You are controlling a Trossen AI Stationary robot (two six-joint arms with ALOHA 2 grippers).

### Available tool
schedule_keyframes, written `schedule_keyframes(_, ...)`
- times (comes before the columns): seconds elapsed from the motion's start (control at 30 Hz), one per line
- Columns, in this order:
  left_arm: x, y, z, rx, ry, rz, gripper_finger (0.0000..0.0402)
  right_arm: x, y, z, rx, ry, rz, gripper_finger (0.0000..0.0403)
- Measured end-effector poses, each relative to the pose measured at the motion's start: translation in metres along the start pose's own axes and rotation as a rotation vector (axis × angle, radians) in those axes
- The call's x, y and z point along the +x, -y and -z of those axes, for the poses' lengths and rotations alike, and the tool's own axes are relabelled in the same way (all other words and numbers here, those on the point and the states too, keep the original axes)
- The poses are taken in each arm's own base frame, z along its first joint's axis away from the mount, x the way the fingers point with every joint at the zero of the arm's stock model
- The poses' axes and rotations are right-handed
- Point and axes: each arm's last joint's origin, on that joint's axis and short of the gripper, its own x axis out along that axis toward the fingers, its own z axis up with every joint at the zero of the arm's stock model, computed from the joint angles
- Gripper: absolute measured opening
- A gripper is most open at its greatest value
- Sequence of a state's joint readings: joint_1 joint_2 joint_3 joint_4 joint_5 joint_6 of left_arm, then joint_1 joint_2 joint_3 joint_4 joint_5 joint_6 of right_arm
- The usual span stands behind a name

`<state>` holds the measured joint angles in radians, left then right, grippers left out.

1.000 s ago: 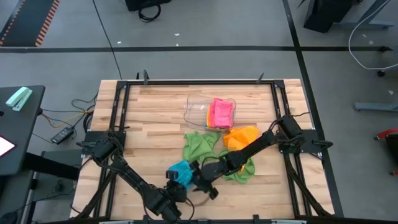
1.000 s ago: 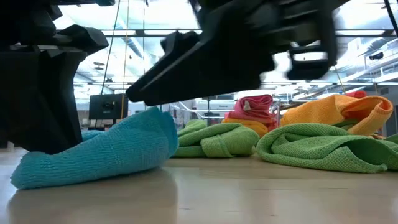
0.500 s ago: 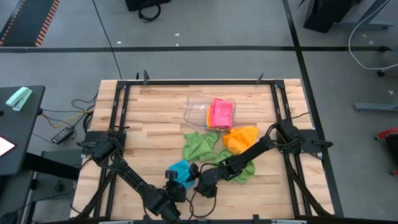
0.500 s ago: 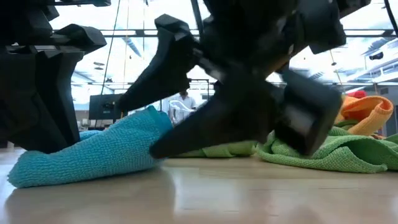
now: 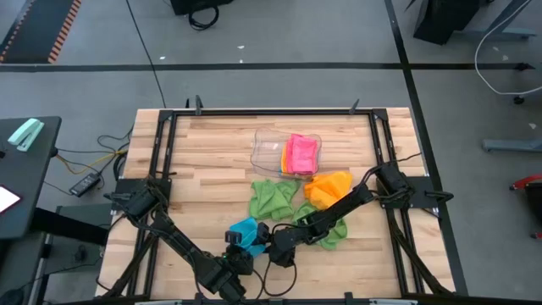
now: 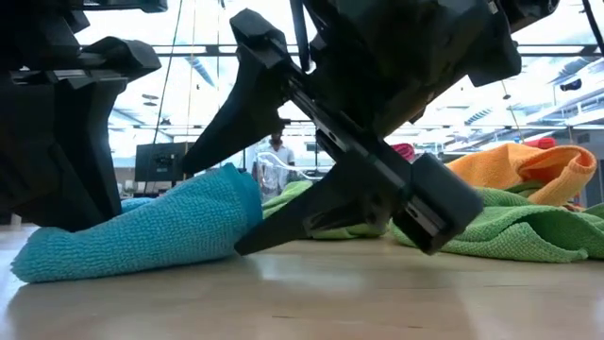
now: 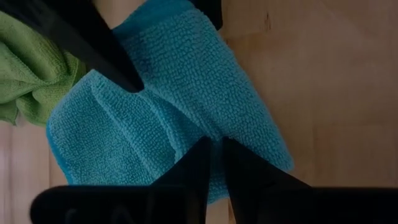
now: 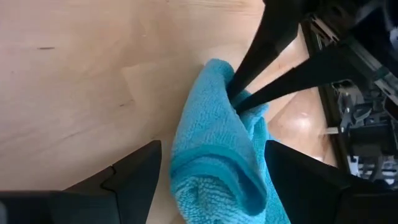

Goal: Fold microfiber towels
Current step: Fold the blue microfiber cloth

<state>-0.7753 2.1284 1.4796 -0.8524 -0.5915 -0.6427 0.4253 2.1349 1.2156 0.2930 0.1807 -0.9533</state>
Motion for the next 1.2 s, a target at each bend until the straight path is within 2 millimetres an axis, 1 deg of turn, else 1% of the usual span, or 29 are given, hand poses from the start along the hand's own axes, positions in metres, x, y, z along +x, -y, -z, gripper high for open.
schedule_keyframes(0.13,0.001,0.0,0.0,0.003,0.012,-0.02,0.0052,0.001,0.004,0.007,-0.006,-0.003,-0.011,0.0282)
schedule_keyframes(0.3,0.001,-0.001,-0.001,0.0,0.017,-0.028,0.006,0.003,0.011,0.018,0.013,0.003,-0.021,0.0262)
schedule_keyframes(0.47,0.001,-0.001,-0.001,0.0,0.019,-0.031,0.0063,0.004,0.014,0.024,0.05,0.033,-0.049,0.0243)
schedule_keyframes(0.57,0.001,-0.001,-0.001,-0.001,0.02,-0.031,0.0064,0.004,0.014,0.024,0.072,0.045,-0.061,0.0221)
schedule_keyframes(0.73,0.0,-0.001,-0.001,-0.006,0.023,-0.029,0.0064,0.004,0.013,0.023,0.127,0.048,-0.065,0.0165)
schedule_keyframes(0.8,-0.006,-0.003,-0.002,-0.013,0.035,-0.018,0.0064,0.004,0.013,0.023,0.156,0.047,-0.065,0.0144)
schedule_keyframes(0.97,-0.036,-0.011,-0.004,-0.025,0.089,0.025,0.0062,0.004,0.013,0.023,0.213,0.051,-0.071,0.0097)
schedule_keyframes(1.1,-0.057,-0.015,-0.002,-0.019,0.117,0.051,0.0064,0.004,0.014,0.023,0.278,0.075,-0.094,0.0073)
schedule_keyframes(1.2,-0.067,-0.015,0.001,-0.008,0.128,0.062,0.006,0.005,0.014,0.024,0.356,0.106,-0.129,0.0065)
